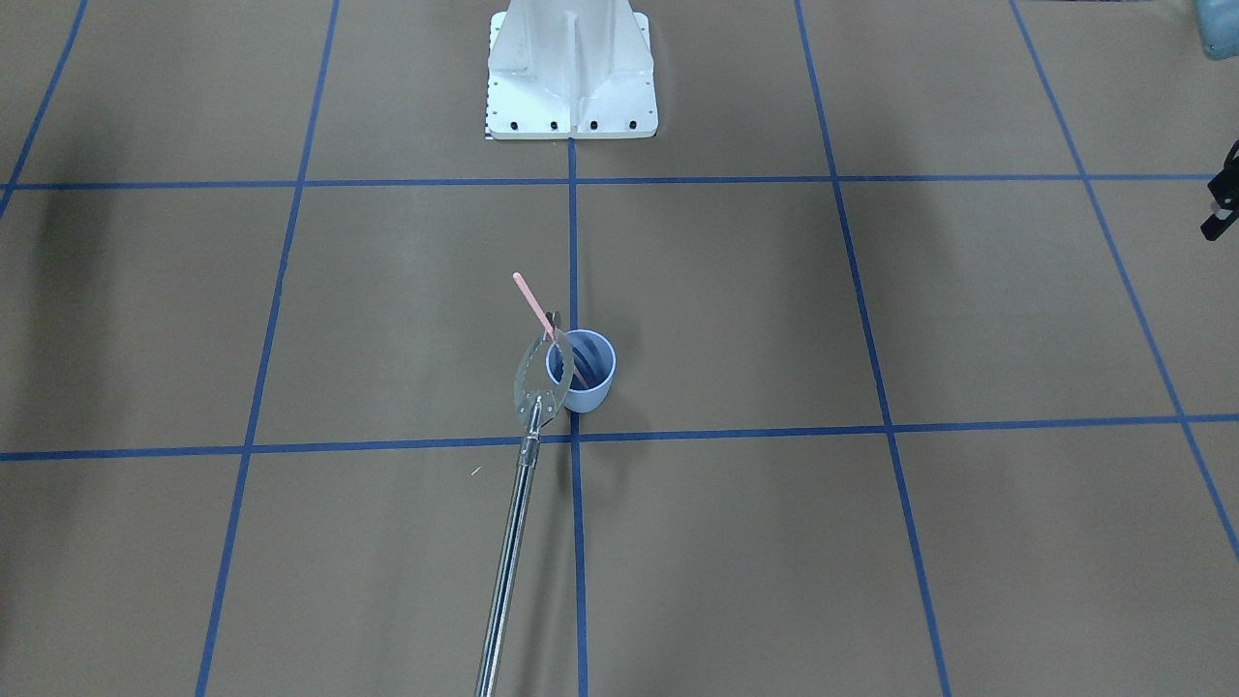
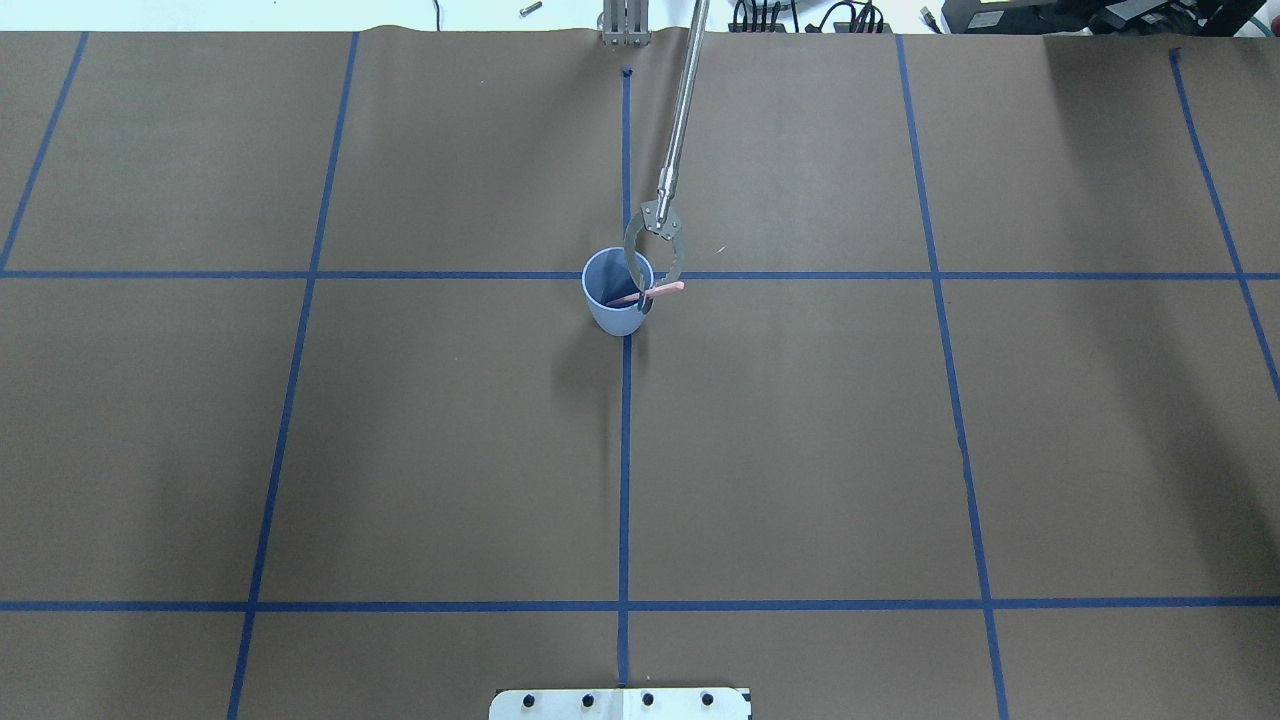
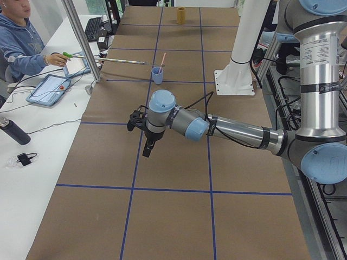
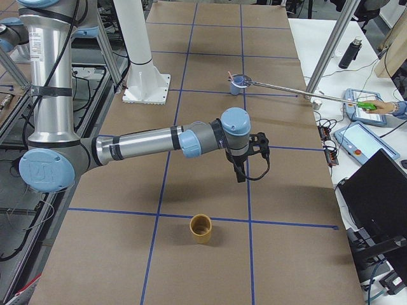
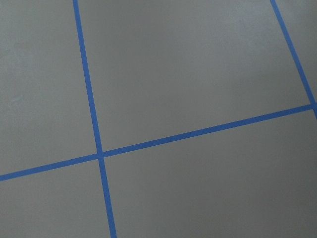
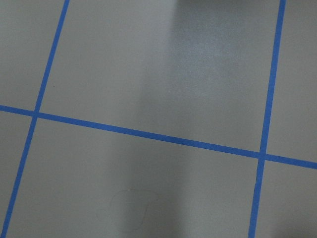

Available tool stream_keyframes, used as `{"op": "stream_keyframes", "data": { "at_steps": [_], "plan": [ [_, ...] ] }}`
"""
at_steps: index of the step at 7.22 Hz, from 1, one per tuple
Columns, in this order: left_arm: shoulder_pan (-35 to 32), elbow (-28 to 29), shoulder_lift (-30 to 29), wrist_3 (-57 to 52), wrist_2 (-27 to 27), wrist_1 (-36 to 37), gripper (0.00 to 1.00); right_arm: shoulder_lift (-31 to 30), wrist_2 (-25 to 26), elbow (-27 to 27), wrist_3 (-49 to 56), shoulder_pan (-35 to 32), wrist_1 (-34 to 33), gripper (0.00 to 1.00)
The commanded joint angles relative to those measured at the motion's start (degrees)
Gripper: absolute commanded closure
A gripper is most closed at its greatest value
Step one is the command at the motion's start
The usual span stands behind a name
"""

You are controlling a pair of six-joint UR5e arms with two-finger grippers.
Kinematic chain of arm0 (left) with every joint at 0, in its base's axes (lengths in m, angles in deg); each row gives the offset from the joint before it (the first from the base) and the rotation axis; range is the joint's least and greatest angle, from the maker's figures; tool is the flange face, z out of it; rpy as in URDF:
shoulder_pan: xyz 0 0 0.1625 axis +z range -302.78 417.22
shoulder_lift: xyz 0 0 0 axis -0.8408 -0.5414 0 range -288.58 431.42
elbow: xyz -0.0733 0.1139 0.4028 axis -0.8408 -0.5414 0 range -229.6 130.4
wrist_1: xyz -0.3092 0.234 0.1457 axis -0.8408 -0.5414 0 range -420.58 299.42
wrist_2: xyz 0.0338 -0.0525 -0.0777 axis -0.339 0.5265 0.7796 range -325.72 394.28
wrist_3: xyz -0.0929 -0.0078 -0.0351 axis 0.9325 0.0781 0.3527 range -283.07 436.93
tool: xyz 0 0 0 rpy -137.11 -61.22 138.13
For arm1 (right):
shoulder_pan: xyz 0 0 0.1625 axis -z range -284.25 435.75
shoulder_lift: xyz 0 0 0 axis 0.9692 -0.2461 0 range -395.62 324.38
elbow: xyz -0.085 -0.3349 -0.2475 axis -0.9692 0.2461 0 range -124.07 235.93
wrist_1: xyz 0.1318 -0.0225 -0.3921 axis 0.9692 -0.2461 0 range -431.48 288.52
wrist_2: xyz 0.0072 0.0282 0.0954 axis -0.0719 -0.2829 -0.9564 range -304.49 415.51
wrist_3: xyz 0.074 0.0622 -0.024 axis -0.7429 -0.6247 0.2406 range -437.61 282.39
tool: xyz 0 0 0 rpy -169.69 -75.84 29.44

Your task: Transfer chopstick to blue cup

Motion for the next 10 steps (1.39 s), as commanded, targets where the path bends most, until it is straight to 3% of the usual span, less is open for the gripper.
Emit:
{"op": "stream_keyframes", "data": {
  "at_steps": [1,10],
  "plan": [
    [0.0,-0.1,0.0,0.0,0.0,0.0,0.02,0.0,-0.1,-0.3,-0.1,0.0,0.0,0.0],
    [0.0,-0.1,0.0,0.0,0.0,0.0,0.02,0.0,-1.2,-1.0,-0.1,-0.1,0.1,0.0]
  ]
}}
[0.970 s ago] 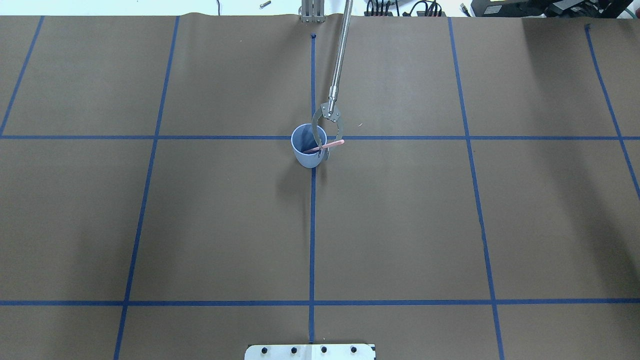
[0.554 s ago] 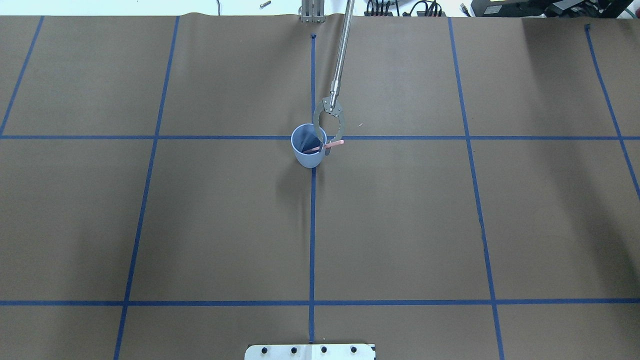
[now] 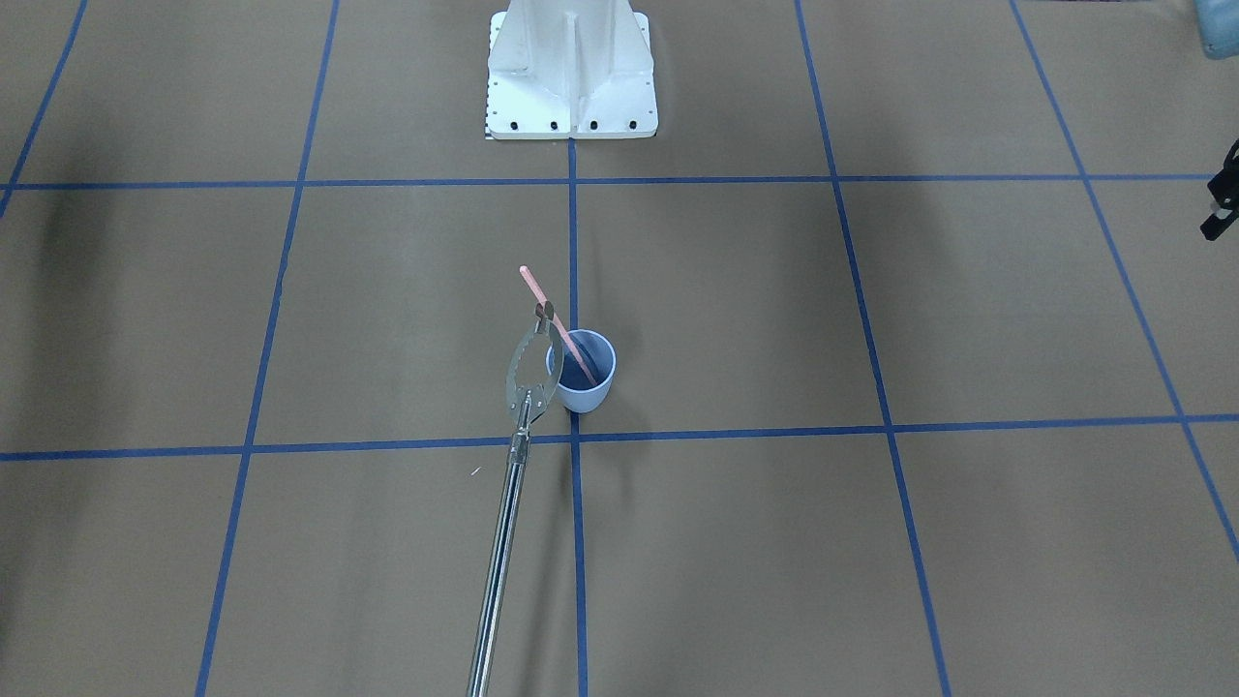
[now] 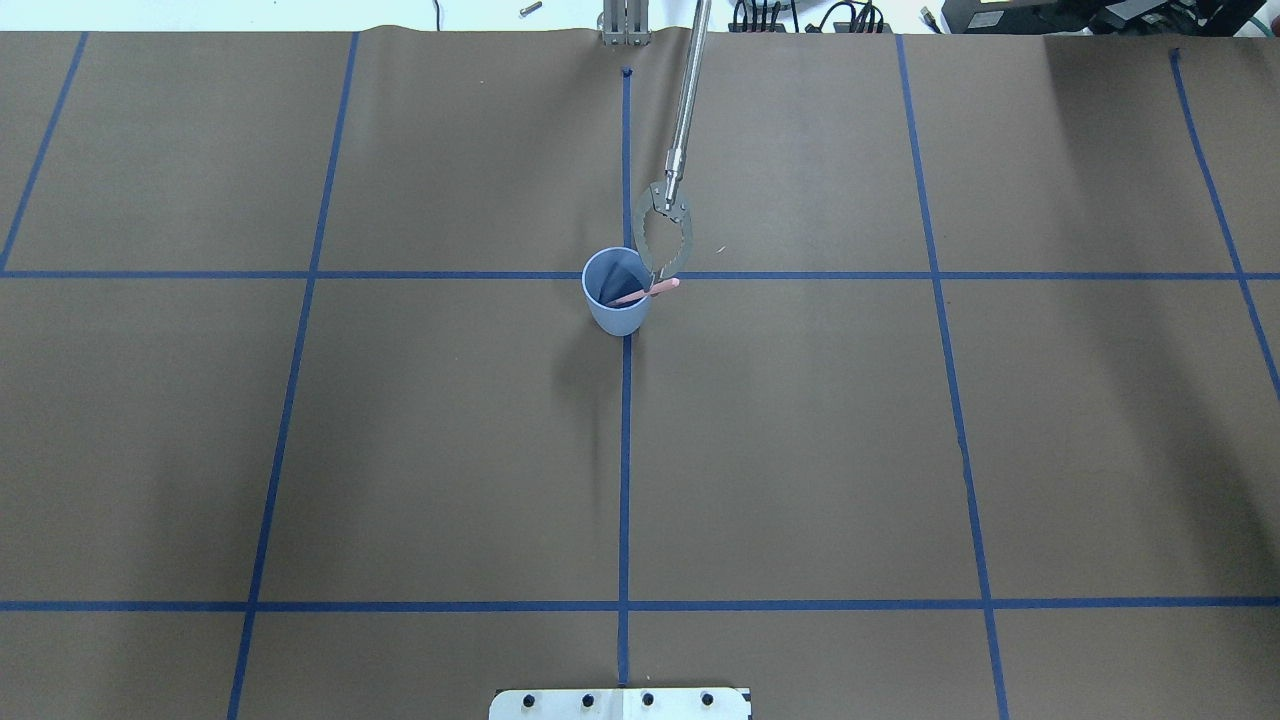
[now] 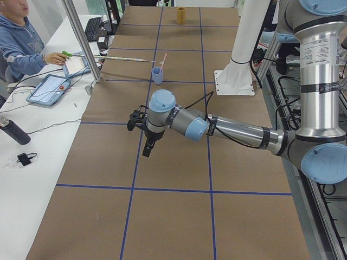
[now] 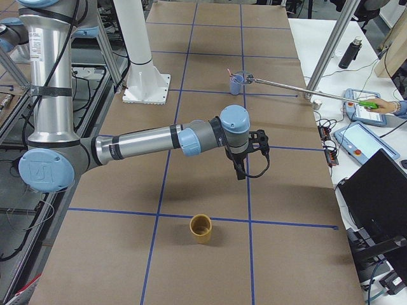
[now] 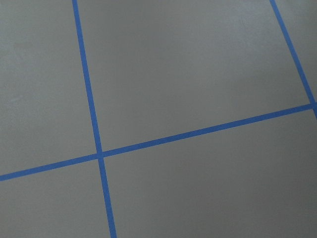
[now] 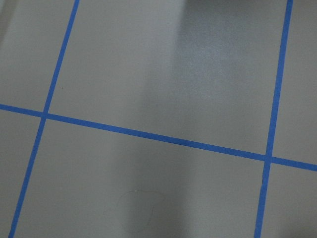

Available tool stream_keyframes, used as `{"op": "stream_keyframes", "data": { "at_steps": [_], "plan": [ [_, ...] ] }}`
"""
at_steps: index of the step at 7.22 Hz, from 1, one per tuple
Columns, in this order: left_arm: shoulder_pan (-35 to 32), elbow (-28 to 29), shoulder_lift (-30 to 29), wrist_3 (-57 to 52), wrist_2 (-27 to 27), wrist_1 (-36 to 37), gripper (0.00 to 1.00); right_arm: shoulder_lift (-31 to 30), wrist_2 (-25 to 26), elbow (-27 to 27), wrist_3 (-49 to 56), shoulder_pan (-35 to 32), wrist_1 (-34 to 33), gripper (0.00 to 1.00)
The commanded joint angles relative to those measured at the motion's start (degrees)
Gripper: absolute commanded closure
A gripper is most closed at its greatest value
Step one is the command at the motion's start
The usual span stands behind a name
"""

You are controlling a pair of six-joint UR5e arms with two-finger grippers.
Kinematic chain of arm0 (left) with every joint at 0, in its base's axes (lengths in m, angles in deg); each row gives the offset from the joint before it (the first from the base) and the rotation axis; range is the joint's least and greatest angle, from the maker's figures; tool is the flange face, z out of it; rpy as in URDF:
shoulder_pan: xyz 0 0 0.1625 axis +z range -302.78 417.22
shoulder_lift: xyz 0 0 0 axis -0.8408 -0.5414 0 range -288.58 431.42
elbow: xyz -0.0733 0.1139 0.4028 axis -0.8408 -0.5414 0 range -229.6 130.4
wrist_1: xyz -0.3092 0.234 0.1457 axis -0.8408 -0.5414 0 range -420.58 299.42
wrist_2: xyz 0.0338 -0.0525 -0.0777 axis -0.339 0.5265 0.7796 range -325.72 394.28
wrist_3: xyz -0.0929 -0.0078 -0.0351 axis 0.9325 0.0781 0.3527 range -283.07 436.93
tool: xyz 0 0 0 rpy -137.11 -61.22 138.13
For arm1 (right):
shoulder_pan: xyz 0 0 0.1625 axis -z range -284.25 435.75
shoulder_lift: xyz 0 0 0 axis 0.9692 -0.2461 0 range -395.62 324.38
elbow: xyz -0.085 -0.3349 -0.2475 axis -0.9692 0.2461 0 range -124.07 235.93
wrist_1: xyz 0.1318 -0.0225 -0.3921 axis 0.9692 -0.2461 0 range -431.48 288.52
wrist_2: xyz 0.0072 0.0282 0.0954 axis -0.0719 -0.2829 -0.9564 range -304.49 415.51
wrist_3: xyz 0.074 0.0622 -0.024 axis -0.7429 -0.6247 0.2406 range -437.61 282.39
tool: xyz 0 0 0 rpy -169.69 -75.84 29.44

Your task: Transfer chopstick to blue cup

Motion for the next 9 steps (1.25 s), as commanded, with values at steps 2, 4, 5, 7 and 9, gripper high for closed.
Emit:
{"op": "stream_keyframes", "data": {
  "at_steps": [2,4,5,7,9],
  "plan": [
    [0.0,0.0,0.0,0.0,0.0,-0.1,0.02,0.0,-0.6,-0.1,0.0,0.0,0.0,0.0],
    [0.0,0.0,0.0,0.0,0.0,-0.1,0.02,0.0,-0.6,-0.1,0.0,0.0,0.0,0.0],
    [0.0,0.0,0.0,0.0,0.0,-0.1,0.02,0.1,-0.6,-0.1,0.0,0.0,0.0,0.0],
    [0.0,0.0,0.0,0.0,0.0,-0.1,0.02,0.2,-0.6,-0.8,0.0,-0.1,0.0,0.0],
    [0.0,0.0,0.0,0.0,0.0,-0.1,0.02,-0.2,-1.7,-4.0,-0.6,-0.1,-0.1,0.0]
  ]
}}
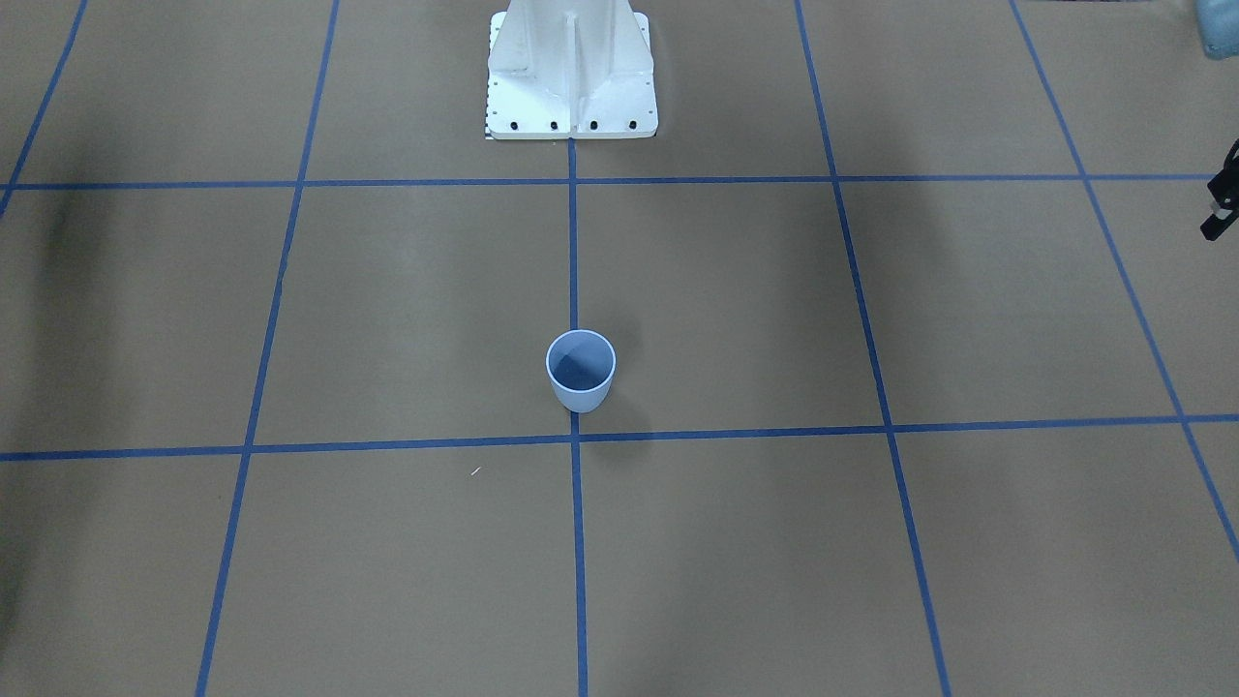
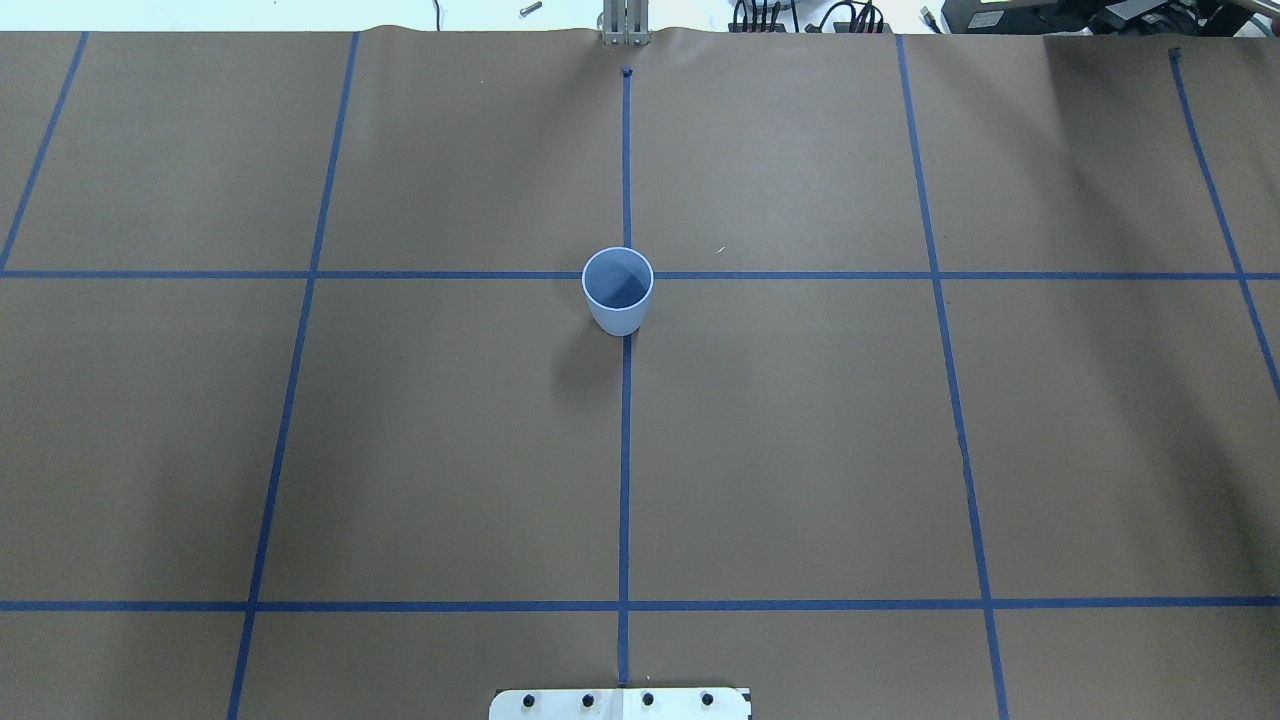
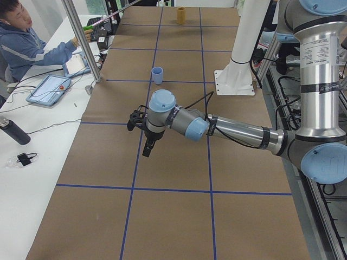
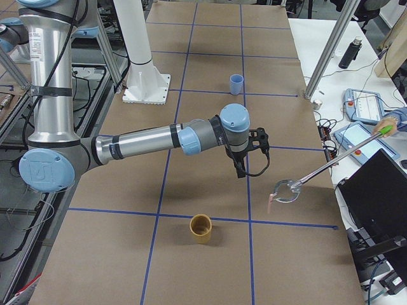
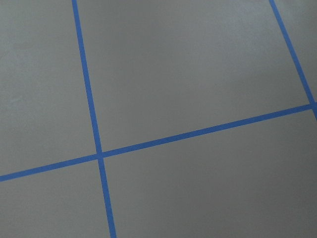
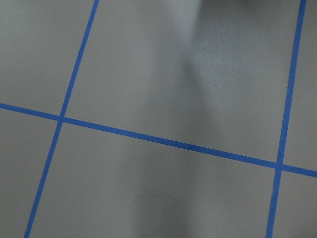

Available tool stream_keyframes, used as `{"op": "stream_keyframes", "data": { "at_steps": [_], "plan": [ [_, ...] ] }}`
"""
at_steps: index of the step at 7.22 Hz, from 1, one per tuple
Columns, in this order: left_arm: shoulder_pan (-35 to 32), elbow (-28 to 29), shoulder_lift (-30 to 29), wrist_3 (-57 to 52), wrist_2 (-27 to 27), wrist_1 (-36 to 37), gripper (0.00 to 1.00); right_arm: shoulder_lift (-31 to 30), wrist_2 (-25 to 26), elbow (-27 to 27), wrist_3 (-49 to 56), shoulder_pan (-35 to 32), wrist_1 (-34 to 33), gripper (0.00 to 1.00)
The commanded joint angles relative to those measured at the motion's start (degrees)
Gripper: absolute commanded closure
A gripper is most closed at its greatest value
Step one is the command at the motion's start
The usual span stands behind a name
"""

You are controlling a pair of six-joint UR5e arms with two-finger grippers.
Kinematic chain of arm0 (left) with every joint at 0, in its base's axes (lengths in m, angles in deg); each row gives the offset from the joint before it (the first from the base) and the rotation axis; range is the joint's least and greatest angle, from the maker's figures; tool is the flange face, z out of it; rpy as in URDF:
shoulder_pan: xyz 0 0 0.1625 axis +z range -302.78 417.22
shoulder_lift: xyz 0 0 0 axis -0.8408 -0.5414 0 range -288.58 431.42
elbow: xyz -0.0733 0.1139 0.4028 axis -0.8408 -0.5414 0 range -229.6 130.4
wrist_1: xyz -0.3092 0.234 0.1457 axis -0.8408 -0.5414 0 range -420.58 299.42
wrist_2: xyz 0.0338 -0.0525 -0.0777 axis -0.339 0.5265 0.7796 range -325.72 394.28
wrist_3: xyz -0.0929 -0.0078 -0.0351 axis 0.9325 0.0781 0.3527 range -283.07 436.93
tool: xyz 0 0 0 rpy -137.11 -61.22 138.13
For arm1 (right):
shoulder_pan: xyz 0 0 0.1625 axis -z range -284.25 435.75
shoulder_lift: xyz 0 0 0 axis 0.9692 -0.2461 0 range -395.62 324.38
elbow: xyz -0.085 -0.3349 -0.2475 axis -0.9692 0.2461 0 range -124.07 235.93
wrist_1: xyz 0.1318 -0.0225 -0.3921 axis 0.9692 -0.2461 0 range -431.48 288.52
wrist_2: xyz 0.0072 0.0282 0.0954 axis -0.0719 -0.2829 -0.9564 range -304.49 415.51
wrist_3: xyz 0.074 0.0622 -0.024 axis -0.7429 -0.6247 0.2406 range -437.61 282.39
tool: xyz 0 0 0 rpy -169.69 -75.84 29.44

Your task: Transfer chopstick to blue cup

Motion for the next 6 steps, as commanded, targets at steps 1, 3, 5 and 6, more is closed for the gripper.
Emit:
{"op": "stream_keyframes", "data": {
  "at_steps": [1,3,5,6],
  "plan": [
    [0.0,0.1,0.0,0.0,0.0,0.0,0.02,-0.3,-2.1,-2.1,-0.4,0.0,0.0,0.0],
    [0.0,0.0,0.0,0.0,0.0,0.0,0.02,-1.2,-2.6,-3.8,-0.5,0.0,-0.1,0.0],
    [0.0,-0.3,-0.1,0.0,0.0,0.1,0.02,-1.0,-2.5,-3.3,-0.4,0.0,-0.1,0.0],
    [0.0,-0.5,0.0,0.0,0.1,0.1,0.02,-0.8,-2.4,-3.2,-0.4,0.0,-0.1,0.0]
  ]
}}
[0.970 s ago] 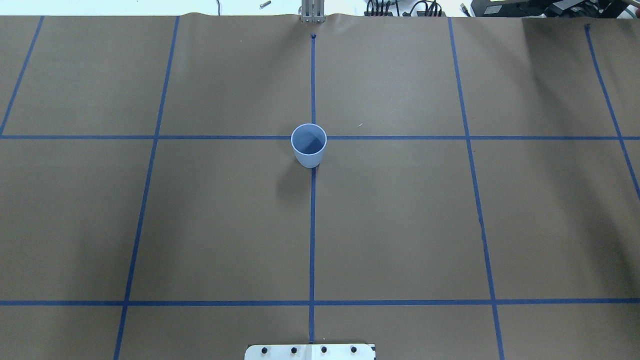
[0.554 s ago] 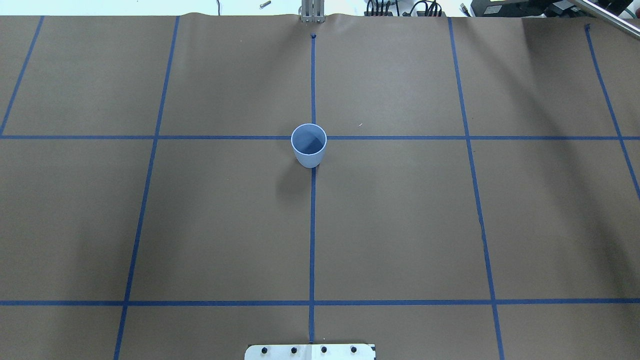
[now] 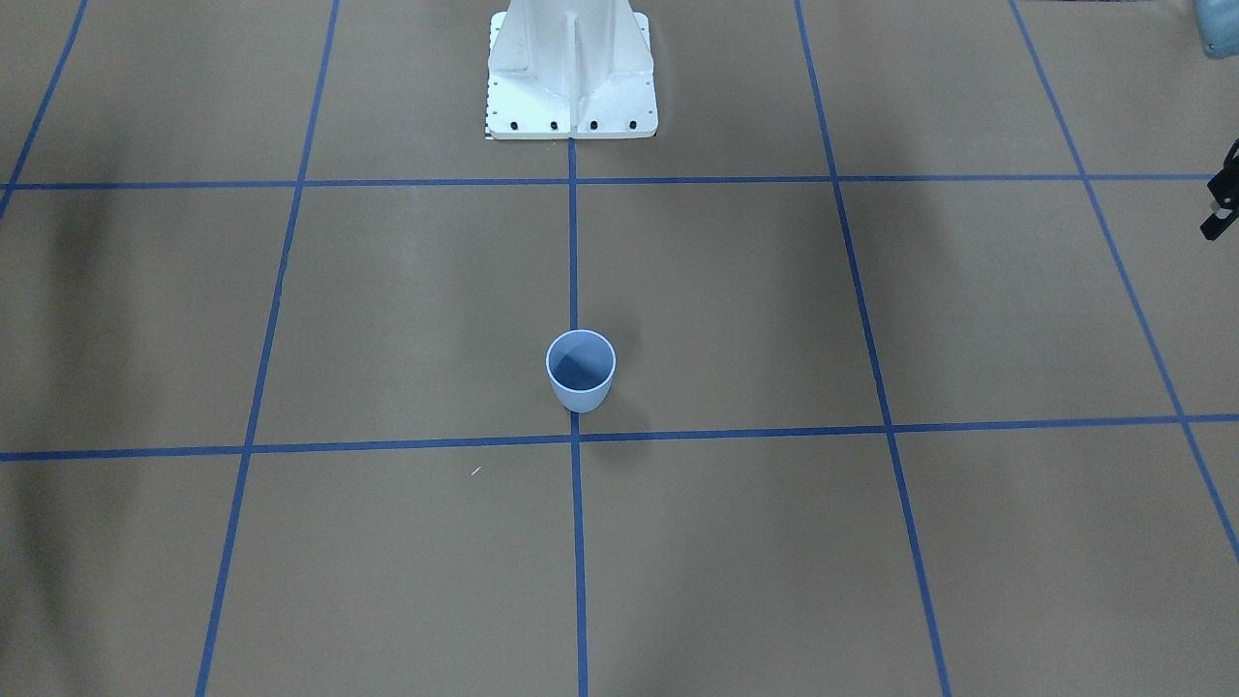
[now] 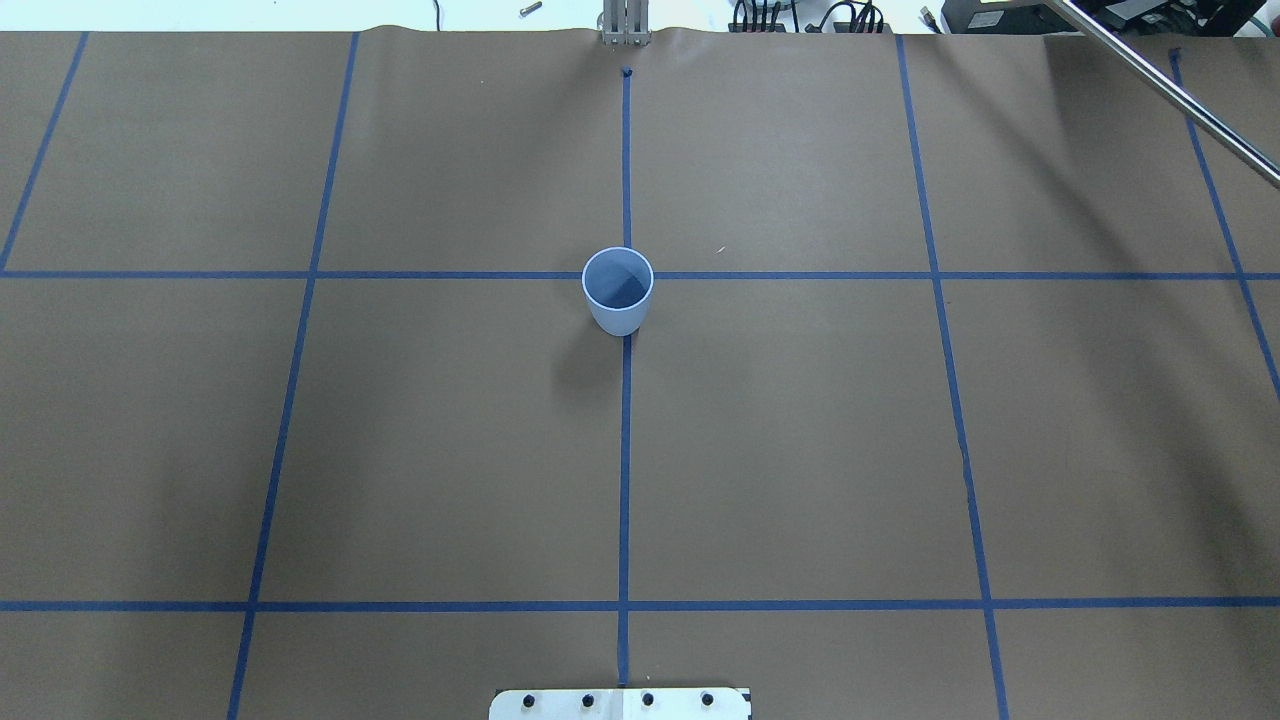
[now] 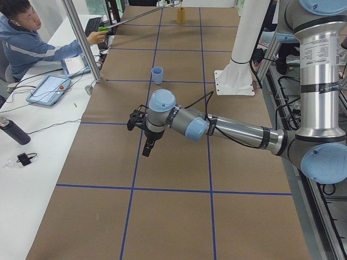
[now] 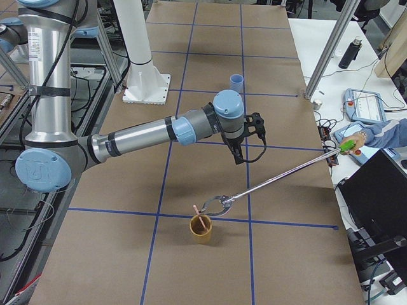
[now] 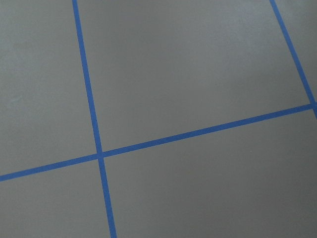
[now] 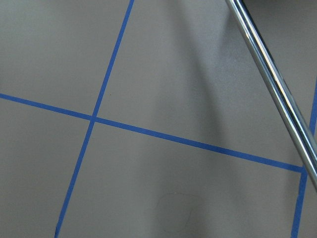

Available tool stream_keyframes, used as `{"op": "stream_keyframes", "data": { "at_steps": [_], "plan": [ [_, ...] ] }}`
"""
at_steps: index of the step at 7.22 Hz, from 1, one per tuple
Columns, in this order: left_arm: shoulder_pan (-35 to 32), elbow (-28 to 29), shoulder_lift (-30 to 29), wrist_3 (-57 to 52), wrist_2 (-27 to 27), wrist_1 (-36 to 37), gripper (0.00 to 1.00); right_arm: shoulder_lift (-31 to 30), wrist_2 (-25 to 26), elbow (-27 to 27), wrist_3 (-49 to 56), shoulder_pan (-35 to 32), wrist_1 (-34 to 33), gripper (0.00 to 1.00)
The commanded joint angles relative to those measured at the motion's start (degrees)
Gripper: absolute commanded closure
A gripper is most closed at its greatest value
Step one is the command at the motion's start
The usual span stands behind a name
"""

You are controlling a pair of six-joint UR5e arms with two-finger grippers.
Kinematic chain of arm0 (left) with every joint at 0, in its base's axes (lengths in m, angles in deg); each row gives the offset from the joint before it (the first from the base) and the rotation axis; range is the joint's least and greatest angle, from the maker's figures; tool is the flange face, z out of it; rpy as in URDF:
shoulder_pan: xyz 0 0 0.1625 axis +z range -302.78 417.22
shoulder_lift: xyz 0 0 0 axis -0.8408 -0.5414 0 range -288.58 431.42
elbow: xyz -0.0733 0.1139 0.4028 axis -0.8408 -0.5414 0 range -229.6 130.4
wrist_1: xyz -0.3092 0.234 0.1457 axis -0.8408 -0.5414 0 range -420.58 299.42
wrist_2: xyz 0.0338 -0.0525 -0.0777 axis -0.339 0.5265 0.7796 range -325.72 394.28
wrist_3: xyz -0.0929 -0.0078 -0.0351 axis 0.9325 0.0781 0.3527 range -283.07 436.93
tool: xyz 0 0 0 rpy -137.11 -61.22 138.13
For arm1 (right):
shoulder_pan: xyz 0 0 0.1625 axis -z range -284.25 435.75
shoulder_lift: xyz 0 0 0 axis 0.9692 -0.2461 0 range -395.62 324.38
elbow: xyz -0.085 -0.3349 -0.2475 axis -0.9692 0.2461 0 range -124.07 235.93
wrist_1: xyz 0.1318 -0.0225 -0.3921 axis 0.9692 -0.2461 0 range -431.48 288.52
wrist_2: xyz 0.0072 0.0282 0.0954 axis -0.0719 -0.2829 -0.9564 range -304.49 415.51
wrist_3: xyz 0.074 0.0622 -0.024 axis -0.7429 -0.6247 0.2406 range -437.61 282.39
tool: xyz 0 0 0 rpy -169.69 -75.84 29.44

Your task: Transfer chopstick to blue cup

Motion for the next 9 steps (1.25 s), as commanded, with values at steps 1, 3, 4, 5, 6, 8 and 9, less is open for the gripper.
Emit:
{"op": "stream_keyframes", "data": {
  "at_steps": [1,3,4,5,6,8,9],
  "plan": [
    [0.0,-0.3,0.1,0.0,0.0,0.0,0.02,0.1,0.2,0.2,0.0,0.0,0.0,0.0],
    [0.0,0.0,0.1,0.0,0.0,0.0,0.02,-0.2,0.6,0.2,0.0,0.0,0.1,0.0],
    [0.0,-0.1,0.1,0.0,0.0,0.0,0.02,-0.3,0.9,0.4,0.1,0.0,0.0,0.0],
    [0.0,-0.1,0.1,0.0,0.0,0.0,0.02,-0.3,2.3,0.4,0.1,-0.1,-0.1,0.0],
    [0.0,0.0,0.0,0.0,0.0,0.0,0.02,-0.4,4.3,0.4,0.1,-0.1,-0.3,0.0],
    [0.0,-0.1,0.0,0.0,0.0,0.0,0.02,-0.3,6.9,0.4,0.1,-0.9,-0.5,0.0],
    [0.0,0.0,0.0,0.0,0.0,0.0,0.02,-0.6,8.8,0.3,0.2,-1.5,-0.6,0.0]
  ]
}}
